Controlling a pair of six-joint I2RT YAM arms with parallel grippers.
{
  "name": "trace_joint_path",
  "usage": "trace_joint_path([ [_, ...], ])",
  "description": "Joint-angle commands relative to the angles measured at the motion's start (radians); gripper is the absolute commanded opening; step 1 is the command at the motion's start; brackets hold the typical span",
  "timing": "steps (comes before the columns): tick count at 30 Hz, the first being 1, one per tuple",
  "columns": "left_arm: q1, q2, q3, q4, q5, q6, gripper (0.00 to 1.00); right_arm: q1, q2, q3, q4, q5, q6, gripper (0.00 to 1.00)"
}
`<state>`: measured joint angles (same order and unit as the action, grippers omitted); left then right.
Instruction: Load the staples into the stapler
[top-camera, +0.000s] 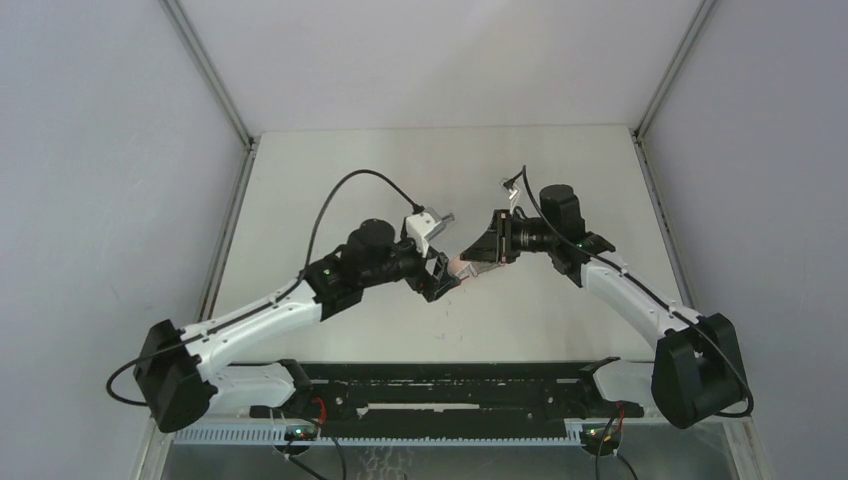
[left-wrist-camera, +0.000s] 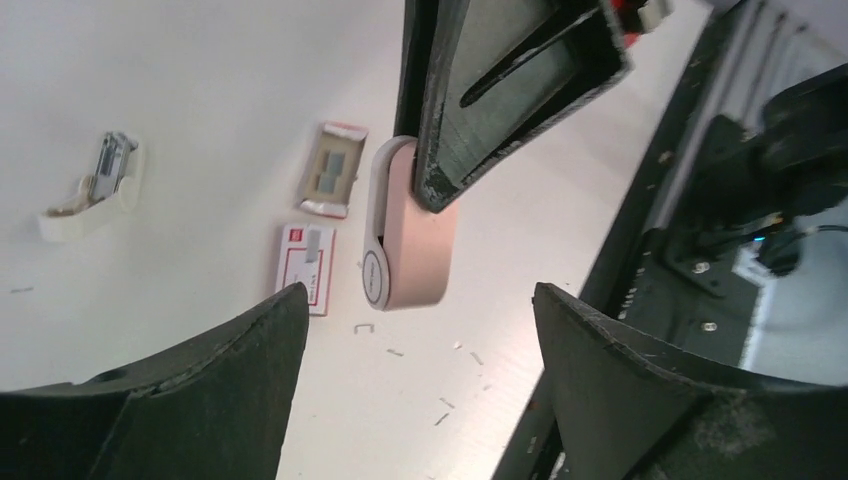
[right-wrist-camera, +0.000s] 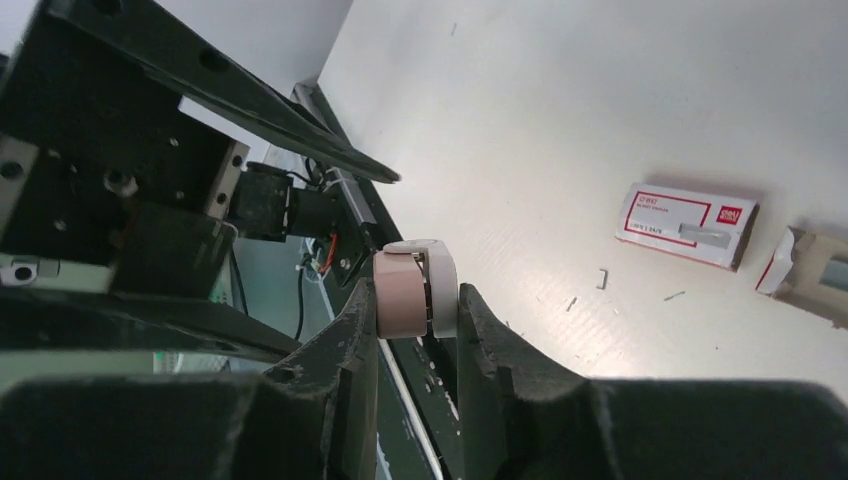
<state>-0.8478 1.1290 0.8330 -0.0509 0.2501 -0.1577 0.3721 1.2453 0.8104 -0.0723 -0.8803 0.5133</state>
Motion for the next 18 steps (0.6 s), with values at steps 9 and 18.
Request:
trace_joint_path([
  [9,-0.046,0.147,0.092,0.041,-0.12,0.113,0.65,0.046,0.02,0.063,-0.002,0.092,0.075,0.0],
  [18,-0.047,0.175,0.088,0.078,-0.098,0.122,0.48,0.056,0.049,0.086,-0.017,0.06,0.075,0.0],
])
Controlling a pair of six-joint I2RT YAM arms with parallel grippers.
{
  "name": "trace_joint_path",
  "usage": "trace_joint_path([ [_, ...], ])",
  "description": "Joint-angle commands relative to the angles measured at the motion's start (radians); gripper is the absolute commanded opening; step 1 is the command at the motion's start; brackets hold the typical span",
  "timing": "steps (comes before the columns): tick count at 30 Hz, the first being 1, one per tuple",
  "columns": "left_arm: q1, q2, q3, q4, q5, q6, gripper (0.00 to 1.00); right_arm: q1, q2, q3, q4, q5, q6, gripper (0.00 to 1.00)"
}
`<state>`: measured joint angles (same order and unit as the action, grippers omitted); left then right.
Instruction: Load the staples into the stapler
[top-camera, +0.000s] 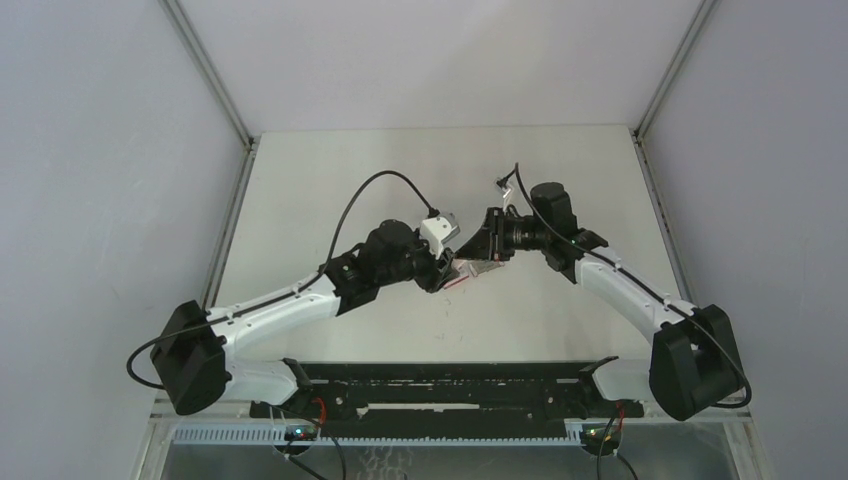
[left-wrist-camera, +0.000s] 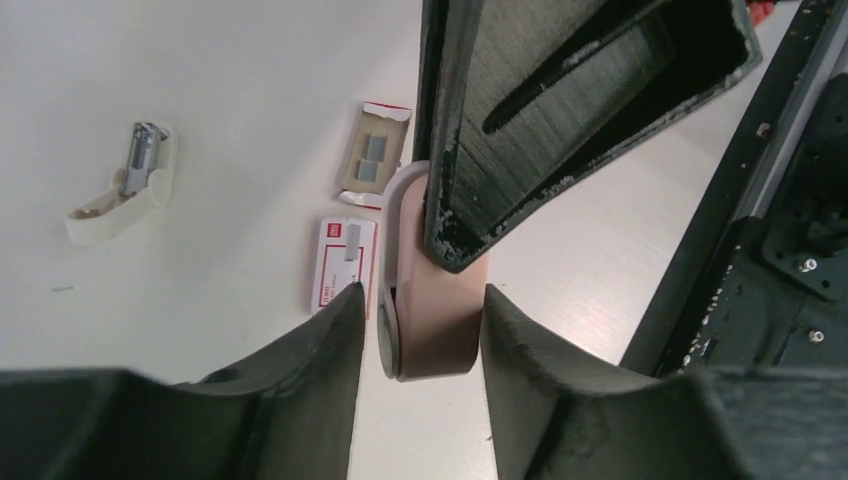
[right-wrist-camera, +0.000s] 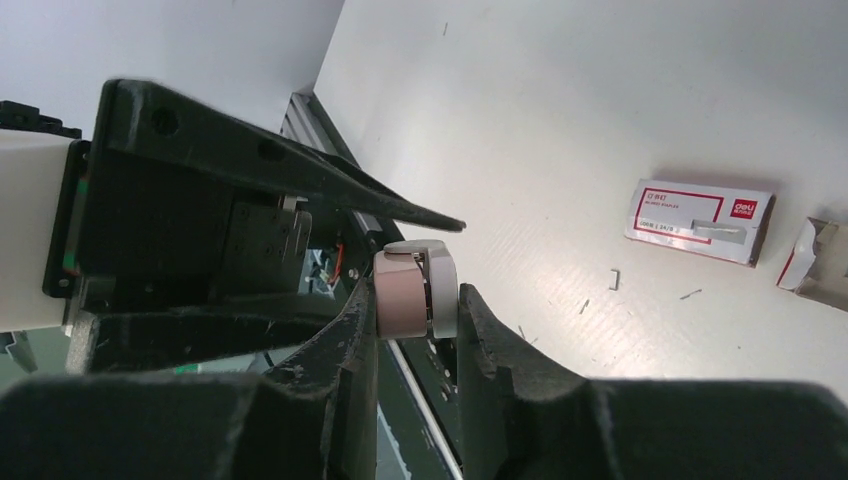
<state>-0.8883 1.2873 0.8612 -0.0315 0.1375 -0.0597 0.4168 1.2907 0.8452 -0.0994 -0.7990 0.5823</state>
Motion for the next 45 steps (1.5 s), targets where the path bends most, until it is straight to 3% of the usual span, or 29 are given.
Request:
trace_joint_path([
  [1,-0.006,0.022,0.059,0.059,0.02,0.024,0.4,0.011,0.003,0.054,0.007,-0.021,0.006,0.0],
  [3,-0.006,0.031,0.057,0.06,0.023,0.027,0.23,0.011,-0.002,0.055,-0.004,-0.015,0.001,0.06],
  [6,-0.006,0.035,0.047,0.062,0.024,0.029,0.07,-0.003,-0.02,0.057,-0.016,0.014,-0.001,0.4],
  [9,-0.007,0.034,0.036,0.067,0.026,0.025,0.0,-0.032,-0.048,0.057,-0.038,0.044,-0.002,0.61],
  [11,-0.006,0.029,0.024,0.075,0.027,0.019,0.0,-0.06,-0.068,0.053,-0.056,0.066,0.0,0.63],
  [17,-0.006,0.019,0.011,0.094,0.043,0.012,0.0,-0.1,-0.078,0.032,-0.085,0.089,0.003,0.57],
  [21,-0.006,0.016,0.013,0.098,0.049,0.011,0.0,-0.092,-0.048,0.024,-0.053,0.037,0.022,0.46],
  [27,-0.007,0.011,0.01,0.097,0.052,0.012,0.0,-0.059,-0.016,0.025,-0.001,-0.036,0.04,0.36],
  [33,-0.008,0.004,0.008,0.099,0.047,0.014,0.0,-0.044,0.013,0.024,-0.015,-0.032,0.031,0.21],
  [45,-0.008,-0.008,-0.002,0.109,0.019,0.017,0.0,-0.046,0.035,0.011,-0.004,-0.037,0.043,0.17],
])
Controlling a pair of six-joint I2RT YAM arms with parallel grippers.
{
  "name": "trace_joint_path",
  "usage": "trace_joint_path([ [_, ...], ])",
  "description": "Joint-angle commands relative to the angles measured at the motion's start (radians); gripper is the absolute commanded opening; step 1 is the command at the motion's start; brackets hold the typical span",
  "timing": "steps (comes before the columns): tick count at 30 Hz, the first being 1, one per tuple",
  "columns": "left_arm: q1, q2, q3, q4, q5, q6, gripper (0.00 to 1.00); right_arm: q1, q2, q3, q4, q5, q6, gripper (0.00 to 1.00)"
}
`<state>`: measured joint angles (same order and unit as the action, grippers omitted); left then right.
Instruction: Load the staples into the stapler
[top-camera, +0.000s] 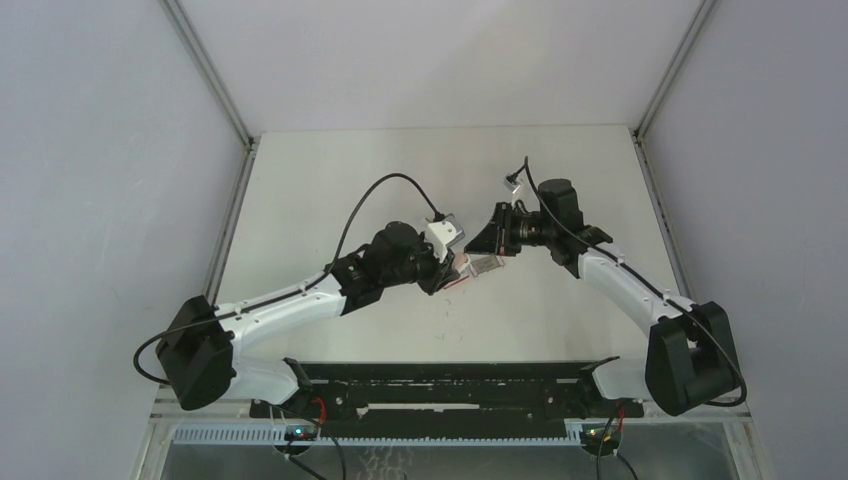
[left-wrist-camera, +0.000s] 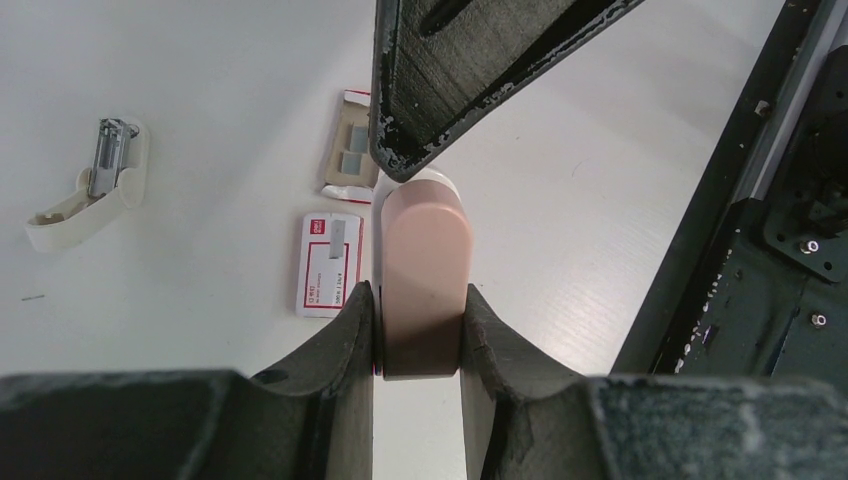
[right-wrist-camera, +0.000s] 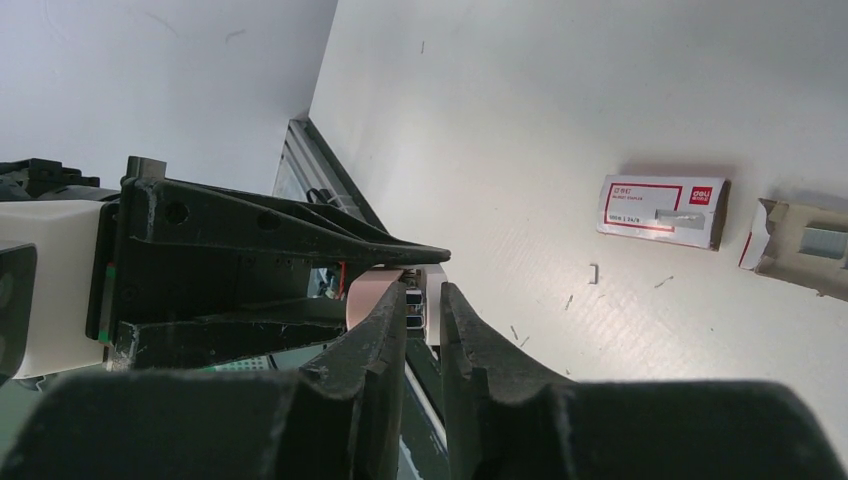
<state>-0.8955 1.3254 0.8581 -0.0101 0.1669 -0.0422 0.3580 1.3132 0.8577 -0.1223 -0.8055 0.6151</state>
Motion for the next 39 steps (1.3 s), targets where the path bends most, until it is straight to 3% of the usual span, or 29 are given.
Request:
trace_joint_path([
  [1,-0.001,-0.048,-0.003,0.092,-0.014,-0.001,0.0,0.014,0.013,-0.002,0.017,-0.032,0.01,0.17],
  [20,-0.002,-0.066,-0.019,0.104,-0.057,0.002,0.0,0.015,0.034,-0.025,0.067,-0.096,0.044,0.2],
  [26,-0.004,-0.06,-0.016,0.11,-0.063,0.005,0.0,0.016,0.03,-0.038,0.136,-0.16,0.09,0.14],
  [27,-0.005,-0.06,-0.016,0.113,-0.062,0.005,0.03,0.016,0.032,-0.039,0.141,-0.162,0.092,0.09],
  [29,-0.005,-0.059,-0.018,0.117,-0.065,0.006,0.17,0.015,0.039,-0.039,0.155,-0.16,0.1,0.0],
  [30,-0.005,-0.061,-0.019,0.121,-0.069,0.006,0.25,0.015,0.044,-0.039,0.163,-0.158,0.105,0.0],
  [34,-0.005,-0.079,-0.03,0.145,-0.104,-0.007,0.72,0.015,0.054,-0.043,0.19,-0.108,0.12,0.0],
  [36,-0.005,-0.099,-0.038,0.164,-0.14,-0.03,0.8,0.017,0.038,-0.052,0.21,-0.047,0.126,0.0],
  [39,-0.004,-0.126,-0.039,0.2,-0.22,-0.124,0.85,0.028,0.014,-0.059,0.231,0.064,0.114,0.0],
])
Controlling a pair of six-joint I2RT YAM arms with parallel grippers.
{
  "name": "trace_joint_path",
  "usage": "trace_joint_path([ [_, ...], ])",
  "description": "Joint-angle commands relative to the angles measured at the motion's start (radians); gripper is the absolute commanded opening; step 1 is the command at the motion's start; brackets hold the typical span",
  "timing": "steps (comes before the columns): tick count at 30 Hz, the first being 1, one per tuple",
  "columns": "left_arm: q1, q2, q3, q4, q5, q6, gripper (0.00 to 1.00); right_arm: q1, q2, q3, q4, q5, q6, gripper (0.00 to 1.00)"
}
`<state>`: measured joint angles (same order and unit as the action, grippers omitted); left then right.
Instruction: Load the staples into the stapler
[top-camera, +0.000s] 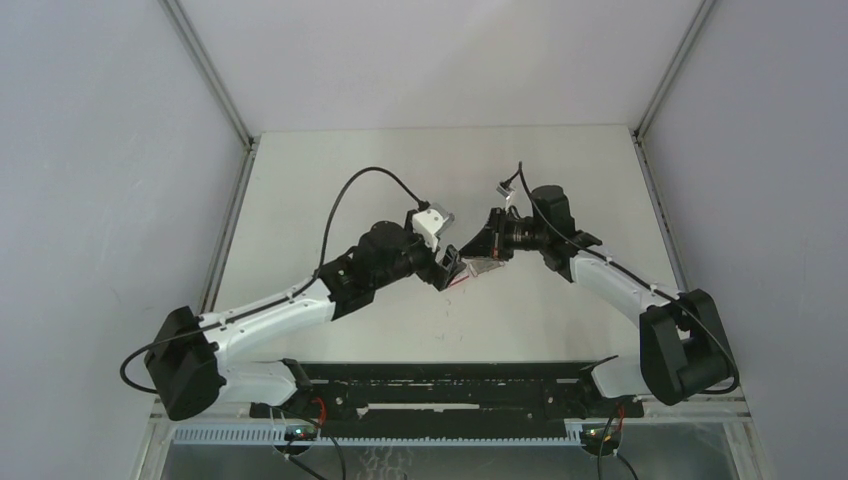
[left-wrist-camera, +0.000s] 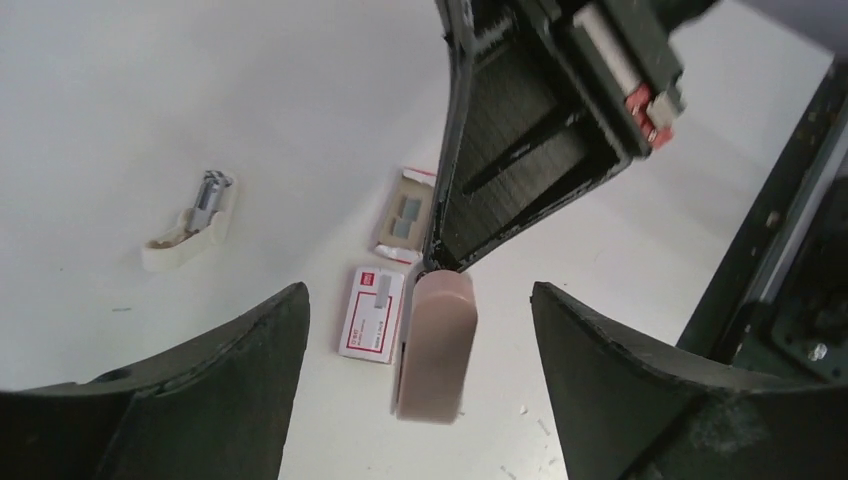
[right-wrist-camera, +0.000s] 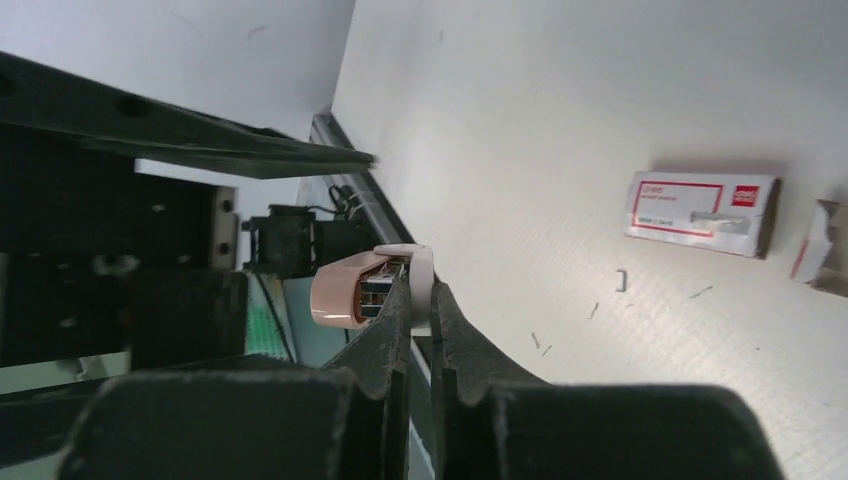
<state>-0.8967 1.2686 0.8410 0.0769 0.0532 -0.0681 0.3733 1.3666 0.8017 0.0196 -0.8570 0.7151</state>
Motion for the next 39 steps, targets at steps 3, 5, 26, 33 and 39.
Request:
trace_joint_path([
  [3,-0.002,-0.057,0.02,0.078,-0.195,-0.207,0.85,0.024,-0.06,-0.013,0.115,0.214,0.016,0.0],
  [5,-0.001,-0.041,0.058,0.01,-0.273,-0.294,0.84,0.035,-0.078,-0.018,0.116,0.285,0.01,0.0],
  [26,0.043,0.111,0.163,0.0,-0.239,-0.593,0.85,0.188,-0.19,-0.045,0.054,0.724,-0.138,0.0],
  [33,0.047,0.153,0.178,-0.024,-0.261,-0.591,0.85,0.194,-0.198,-0.046,0.051,0.741,-0.15,0.0],
  [39,0.052,0.163,0.155,-0.042,-0.287,-0.595,0.82,0.196,-0.209,-0.046,0.04,0.762,-0.162,0.0],
])
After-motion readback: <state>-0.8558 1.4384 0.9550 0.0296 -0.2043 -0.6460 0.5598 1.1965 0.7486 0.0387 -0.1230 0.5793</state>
